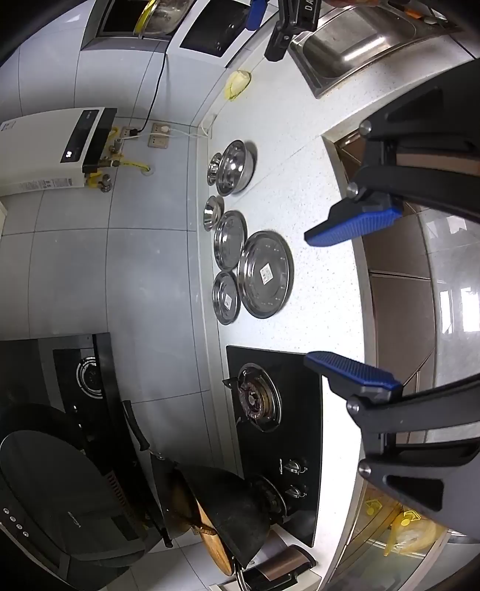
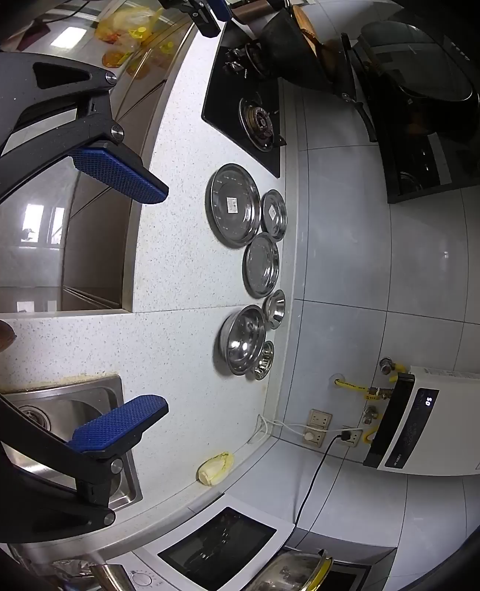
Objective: Organize plates and bowls
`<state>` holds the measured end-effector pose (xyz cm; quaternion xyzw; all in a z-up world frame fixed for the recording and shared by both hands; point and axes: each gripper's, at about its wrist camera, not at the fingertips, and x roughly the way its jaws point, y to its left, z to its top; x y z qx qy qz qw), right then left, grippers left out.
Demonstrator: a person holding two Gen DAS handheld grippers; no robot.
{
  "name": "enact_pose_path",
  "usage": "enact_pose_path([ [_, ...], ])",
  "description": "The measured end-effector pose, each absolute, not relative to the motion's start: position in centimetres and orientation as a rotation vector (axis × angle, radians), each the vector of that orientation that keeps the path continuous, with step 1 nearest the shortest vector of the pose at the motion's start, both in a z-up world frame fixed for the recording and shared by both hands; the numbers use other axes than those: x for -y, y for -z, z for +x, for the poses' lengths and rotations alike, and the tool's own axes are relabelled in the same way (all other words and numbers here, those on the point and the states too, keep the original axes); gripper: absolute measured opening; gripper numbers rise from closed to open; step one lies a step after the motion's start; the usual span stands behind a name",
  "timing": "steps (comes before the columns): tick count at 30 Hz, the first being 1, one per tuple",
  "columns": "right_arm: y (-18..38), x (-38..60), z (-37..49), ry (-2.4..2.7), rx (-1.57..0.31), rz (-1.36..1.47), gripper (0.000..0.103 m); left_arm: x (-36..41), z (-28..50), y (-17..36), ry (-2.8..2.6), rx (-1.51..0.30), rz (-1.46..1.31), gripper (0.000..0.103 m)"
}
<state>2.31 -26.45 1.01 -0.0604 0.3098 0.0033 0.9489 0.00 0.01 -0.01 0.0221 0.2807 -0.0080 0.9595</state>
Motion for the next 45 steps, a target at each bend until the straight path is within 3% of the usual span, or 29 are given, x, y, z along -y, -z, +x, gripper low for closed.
enact_pose_path([
  [45,-0.5,26.3,2.75,-0.008,-0.636,-0.132,0.102,-0.01,0.02,0.01,0.018,-0.578,0.041,0.057],
])
